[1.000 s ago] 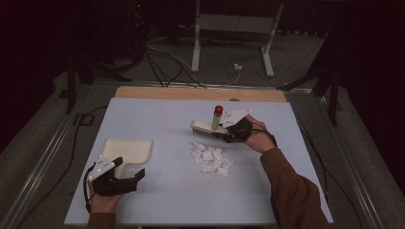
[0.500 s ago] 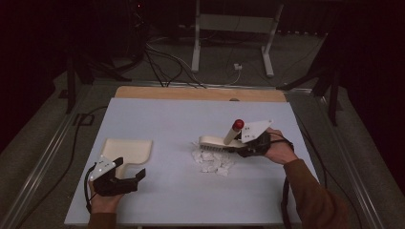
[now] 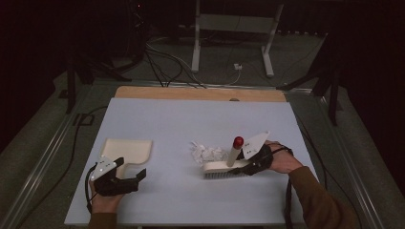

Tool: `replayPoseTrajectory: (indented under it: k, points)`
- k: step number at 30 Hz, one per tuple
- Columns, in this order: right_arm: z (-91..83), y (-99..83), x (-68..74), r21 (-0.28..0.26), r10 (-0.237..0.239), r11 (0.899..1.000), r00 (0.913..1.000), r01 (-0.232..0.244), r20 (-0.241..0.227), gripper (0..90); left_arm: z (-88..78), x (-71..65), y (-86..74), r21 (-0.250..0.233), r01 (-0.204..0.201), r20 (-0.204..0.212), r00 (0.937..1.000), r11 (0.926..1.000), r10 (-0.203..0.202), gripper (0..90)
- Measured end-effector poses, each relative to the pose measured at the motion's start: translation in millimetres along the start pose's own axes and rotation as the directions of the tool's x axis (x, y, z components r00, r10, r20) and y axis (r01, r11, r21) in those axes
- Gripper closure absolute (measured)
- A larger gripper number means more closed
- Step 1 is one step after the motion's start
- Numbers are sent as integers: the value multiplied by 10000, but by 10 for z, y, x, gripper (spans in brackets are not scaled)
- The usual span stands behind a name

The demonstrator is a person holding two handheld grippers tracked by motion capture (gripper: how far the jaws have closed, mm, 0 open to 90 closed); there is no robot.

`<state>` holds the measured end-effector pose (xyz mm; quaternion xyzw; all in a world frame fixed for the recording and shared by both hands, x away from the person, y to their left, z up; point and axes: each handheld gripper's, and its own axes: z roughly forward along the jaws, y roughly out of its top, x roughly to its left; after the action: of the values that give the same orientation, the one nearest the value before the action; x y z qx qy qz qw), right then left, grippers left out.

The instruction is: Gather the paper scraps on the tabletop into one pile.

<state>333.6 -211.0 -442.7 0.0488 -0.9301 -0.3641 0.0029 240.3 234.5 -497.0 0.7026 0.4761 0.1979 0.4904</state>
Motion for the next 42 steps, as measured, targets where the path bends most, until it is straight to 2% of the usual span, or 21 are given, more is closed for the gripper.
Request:
replayPoseTrajectory:
  k: [3,11,15,20,23,29,36,39,42]
  points:
    - [117,4,-40,463,-264,9986,9996,262,36,671,0,2,-1,-2,37,-10,10000,10000,-37,6]
    - [264,38,-252,163,-137,9998,9992,131,384,672,-2,6,-1,-6,36,6,10000,10000,-36,6]
    - [303,85,-334,190,-172,9997,9976,159,670,672,-6,8,0,-13,30,5,10000,10000,-30,6]
    - [347,130,-393,129,-26,9999,9950,13,995,672,-10,11,0,-28,36,15,10000,10000,-36,6]
    - [336,127,-385,6,-15,10000,9965,14,831,671,-16,16,1,-55,38,13,10000,10000,-38,6]
    - [211,145,-298,-790,561,9956,9966,-513,596,670,-3,5,0,-1,24,22,10000,10000,-24,6]
    - [71,178,-267,-1937,1157,9757,9915,-1021,599,670,0,2,-2,4,23,13,10000,10000,-23,6]
    - [10,181,-273,-2272,1488,9663,9829,-1212,1083,670,1,7,-2,31,22,18,10000,10000,-22,6]
    - [-22,164,-295,-2397,1849,9607,9668,-1399,1766,670,2,4,-2,23,0,22,10000,10000,0,6]
